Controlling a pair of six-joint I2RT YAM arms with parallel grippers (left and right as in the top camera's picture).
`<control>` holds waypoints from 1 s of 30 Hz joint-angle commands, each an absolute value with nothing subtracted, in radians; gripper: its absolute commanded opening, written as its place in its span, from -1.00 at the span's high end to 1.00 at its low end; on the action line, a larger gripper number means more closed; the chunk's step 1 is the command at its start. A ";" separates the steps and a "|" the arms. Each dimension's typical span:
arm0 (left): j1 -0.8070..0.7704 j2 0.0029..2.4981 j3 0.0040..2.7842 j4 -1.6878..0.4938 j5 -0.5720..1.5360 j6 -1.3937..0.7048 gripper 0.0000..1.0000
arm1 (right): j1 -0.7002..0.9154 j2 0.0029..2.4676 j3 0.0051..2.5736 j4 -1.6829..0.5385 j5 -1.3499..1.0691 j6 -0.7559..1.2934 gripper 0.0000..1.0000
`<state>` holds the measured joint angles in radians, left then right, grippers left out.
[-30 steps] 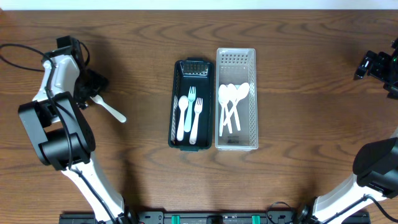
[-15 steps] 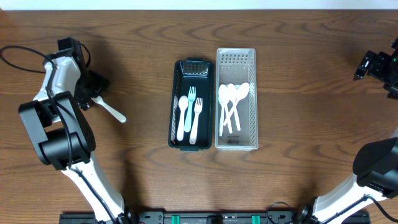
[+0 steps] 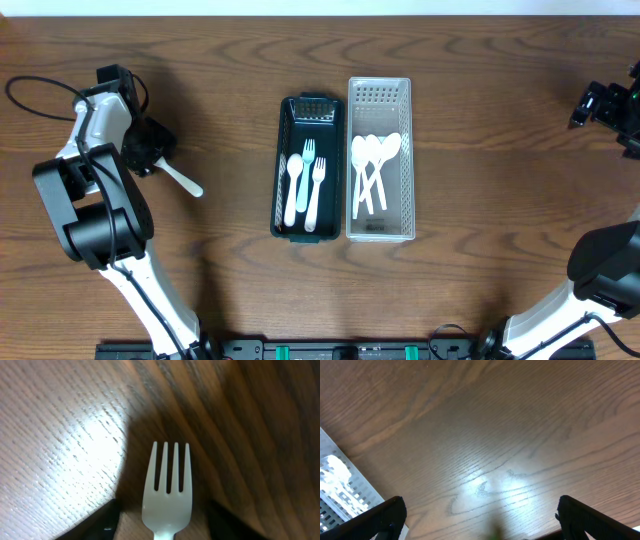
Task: Pack container
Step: 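Lower the left gripper and close it on the white fork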
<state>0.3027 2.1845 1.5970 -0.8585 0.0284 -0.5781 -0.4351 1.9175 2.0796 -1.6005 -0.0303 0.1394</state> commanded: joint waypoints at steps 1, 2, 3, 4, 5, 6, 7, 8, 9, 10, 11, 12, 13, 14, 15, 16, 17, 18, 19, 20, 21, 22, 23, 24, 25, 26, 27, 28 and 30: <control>0.303 2.222 1.588 -0.871 0.016 -0.578 0.06 | -0.432 1.915 2.075 -1.602 -0.034 0.121 -0.98; 0.303 2.222 1.588 -0.871 0.016 -0.578 0.13 | -0.432 1.915 2.075 -1.602 -0.034 0.121 -0.98; 0.303 2.222 1.588 -0.872 0.016 -0.578 0.19 | -0.432 1.915 2.075 -1.602 -0.034 0.121 -0.99; 0.303 2.222 1.588 -0.873 0.016 -0.578 0.19 | -0.432 1.915 2.075 -1.602 -0.034 0.121 -0.98; 0.303 2.222 1.588 -0.873 0.016 -0.578 0.20 | -0.432 1.915 2.075 -1.602 -0.034 0.121 -0.98; 0.303 2.222 1.588 -0.873 0.016 -0.578 0.21 | -0.432 1.915 2.075 -1.602 -0.034 0.121 -0.98; 0.303 2.222 1.588 -0.873 0.016 -0.577 0.28 | -0.432 1.915 2.075 -1.602 -0.034 0.121 -0.99; 0.303 2.222 1.588 -0.873 0.016 -0.578 0.31 | -0.432 1.915 2.075 -1.602 -0.034 0.122 -0.99; 0.303 2.222 1.588 -0.873 0.016 -0.578 0.32 | -0.432 1.915 2.075 -1.602 -0.034 0.121 -0.99; 0.303 2.222 1.588 -0.873 0.016 -0.577 0.33 | -0.432 1.915 2.075 -1.602 -0.034 0.121 -0.99; 0.302 2.222 1.588 -0.873 0.016 -0.577 0.37 | -0.432 1.915 2.075 -1.602 -0.034 0.121 -0.99; 0.302 2.222 1.588 -0.873 0.016 -0.577 0.39 | -0.432 1.915 2.075 -1.602 -0.034 0.121 -0.99; 0.303 2.222 1.588 -0.873 0.016 -0.577 0.42 | -0.432 1.915 2.075 -1.602 -0.034 0.121 -0.99; 0.303 2.222 1.588 -0.873 0.016 -0.577 0.44 | -0.432 1.915 2.075 -1.602 -0.034 0.121 -0.98; 0.302 2.222 1.588 -0.873 0.016 -0.577 0.47 | -0.432 1.915 2.075 -1.602 -0.034 0.122 -0.98; 0.302 2.222 1.588 -0.873 0.016 -0.577 0.49 | -0.432 1.915 2.075 -1.602 -0.034 0.122 -0.98; 0.302 2.222 1.588 -0.873 0.016 -0.571 0.52 | -0.432 1.915 2.075 -1.602 -0.034 0.122 -0.98; 0.302 2.222 1.588 -0.873 0.016 -0.567 0.56 | -0.432 1.915 2.075 -1.602 -0.034 0.122 -0.98; 0.302 2.222 1.588 -0.873 0.016 -0.559 0.58 | -0.432 1.915 2.075 -1.602 -0.034 0.122 -0.98; 0.302 2.222 1.588 -0.873 0.016 -0.550 0.60 | -0.432 1.915 2.075 -1.602 -0.034 0.122 -0.99; 0.302 2.222 1.588 -0.874 0.016 -0.542 0.63 | -0.432 1.915 2.075 -1.602 -0.034 0.122 -0.98; 0.302 2.222 1.588 -0.876 0.016 -0.532 0.63 | -0.432 1.915 2.075 -1.603 -0.034 0.122 -0.98; 0.302 2.220 1.588 -0.880 0.016 -0.530 0.63 | -0.432 1.915 2.075 -1.602 -0.034 0.122 -0.99; 0.302 2.219 1.589 -0.886 0.016 -0.526 0.63 | -0.432 1.915 2.075 -1.602 -0.034 0.122 -0.98; 0.302 2.214 1.589 -0.891 0.016 -0.524 0.63 | -0.432 1.915 2.075 -1.603 -0.034 0.122 -0.98; 0.302 2.207 1.589 -0.900 0.016 -0.524 0.63 | -0.432 1.915 2.075 -1.604 -0.035 0.122 -0.99; 0.301 2.198 1.592 -0.911 0.017 -0.519 0.63 | -0.432 1.915 2.075 -1.605 -0.035 0.122 -0.98; 0.299 2.188 1.597 -0.923 0.016 -0.506 0.63 | -0.432 1.915 2.075 -1.605 -0.034 0.122 -0.98; 0.291 2.154 1.612 -0.948 0.015 -0.450 0.63 | -0.432 1.915 2.075 -1.605 -0.035 0.122 -0.99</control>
